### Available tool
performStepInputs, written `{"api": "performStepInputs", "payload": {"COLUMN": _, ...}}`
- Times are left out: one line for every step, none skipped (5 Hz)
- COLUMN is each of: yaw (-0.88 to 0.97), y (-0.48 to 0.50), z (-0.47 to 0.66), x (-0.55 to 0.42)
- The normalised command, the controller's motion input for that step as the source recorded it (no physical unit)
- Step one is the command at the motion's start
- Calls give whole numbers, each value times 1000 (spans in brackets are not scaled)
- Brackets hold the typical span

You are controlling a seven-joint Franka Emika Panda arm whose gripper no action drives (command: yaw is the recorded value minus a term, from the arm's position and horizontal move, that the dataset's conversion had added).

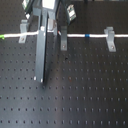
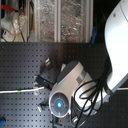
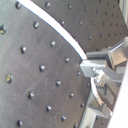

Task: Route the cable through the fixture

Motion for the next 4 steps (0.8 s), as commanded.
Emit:
{"api": "performStepInputs", "payload": {"yaw": 428, "y": 24, "z": -144, "x": -124}}
{"api": "performStepInputs", "payload": {"yaw": 0, "y": 0, "z": -103, "x": -2}}
{"api": "performStepInputs", "payload": {"yaw": -20, "y": 0, "z": 0, "x": 0}}
{"api": "performStepInputs", "payload": {"yaw": -363, "y": -30, "z": -329, "x": 82}}
